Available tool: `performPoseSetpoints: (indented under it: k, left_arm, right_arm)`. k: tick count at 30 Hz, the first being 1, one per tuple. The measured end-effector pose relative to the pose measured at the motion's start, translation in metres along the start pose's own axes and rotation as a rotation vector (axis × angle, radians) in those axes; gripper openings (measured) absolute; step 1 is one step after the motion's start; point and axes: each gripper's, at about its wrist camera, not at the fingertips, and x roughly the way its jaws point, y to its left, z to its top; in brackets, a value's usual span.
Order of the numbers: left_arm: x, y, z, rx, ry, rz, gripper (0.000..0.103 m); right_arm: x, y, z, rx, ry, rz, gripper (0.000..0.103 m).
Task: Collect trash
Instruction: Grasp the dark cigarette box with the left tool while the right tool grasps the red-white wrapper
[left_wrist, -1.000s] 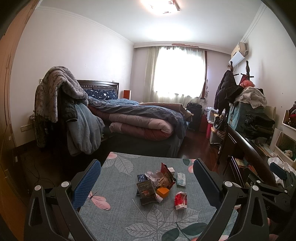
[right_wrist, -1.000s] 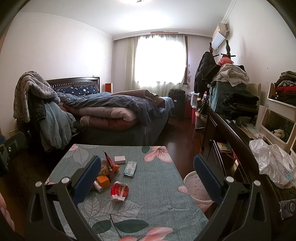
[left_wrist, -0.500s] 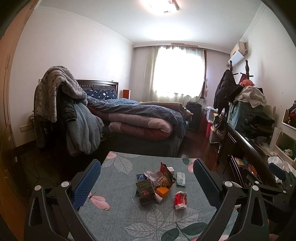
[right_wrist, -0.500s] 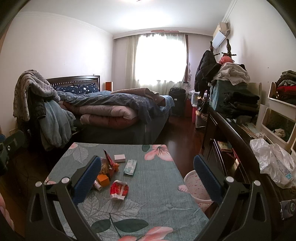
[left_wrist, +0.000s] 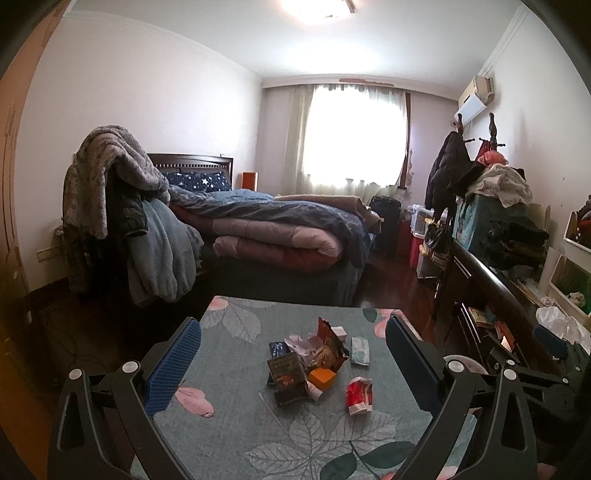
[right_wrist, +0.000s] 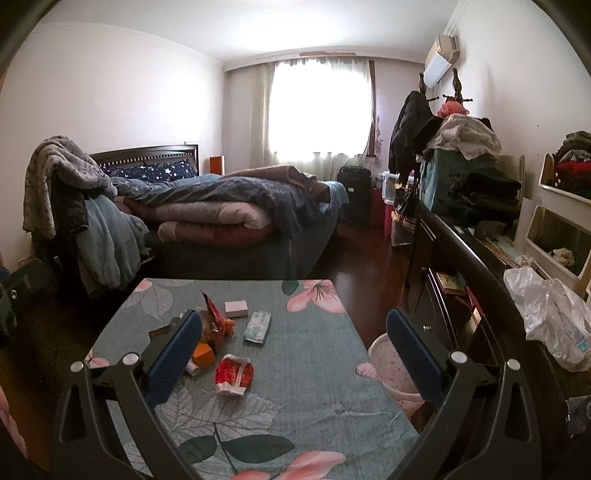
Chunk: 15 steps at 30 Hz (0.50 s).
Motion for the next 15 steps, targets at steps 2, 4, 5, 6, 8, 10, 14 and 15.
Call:
performPoseSetpoints:
  k: [2, 4, 5, 6, 8, 10, 14, 15]
  left_arm:
    - [0.008, 0.001, -0.003, -0.001, 0.024, 0.011, 0.099]
    - [0.019, 0.005, -0.008, -0.001, 0.058, 0.025, 0.099]
    - [0.026, 0.008, -0.012, -0.003, 0.079, 0.037, 0.099]
    - [0.033, 0.010, -0.016, -0.005, 0.102, 0.048, 0.099]
    - [0.051, 0.015, -0.028, -0.010, 0.159, 0.057, 0.099]
    - [0.068, 0.018, -0.040, -0.015, 0.209, 0.064, 0.099]
    - [0.108, 0.018, -0.059, -0.012, 0.293, 0.065, 0.099]
    - [0.118, 0.017, -0.063, -0.014, 0.309, 0.059, 0.099]
  right_arm:
    - [0.010, -0.001, -0.002, 0.002, 0.022, -0.003, 0.100]
    - [0.021, -0.001, -0.007, -0.003, 0.048, -0.011, 0.100]
    - [0.028, -0.001, -0.012, -0.011, 0.067, -0.019, 0.100]
    - [0.035, -0.001, -0.016, -0.020, 0.086, -0.027, 0.100]
    - [0.050, 0.000, -0.024, -0.040, 0.126, -0.038, 0.100]
    - [0.067, 0.001, -0.035, -0.054, 0.175, -0.039, 0.100]
    - [0.095, 0.003, -0.052, -0.059, 0.249, -0.021, 0.100]
    - [0.101, 0.004, -0.055, -0.060, 0.262, -0.016, 0.100]
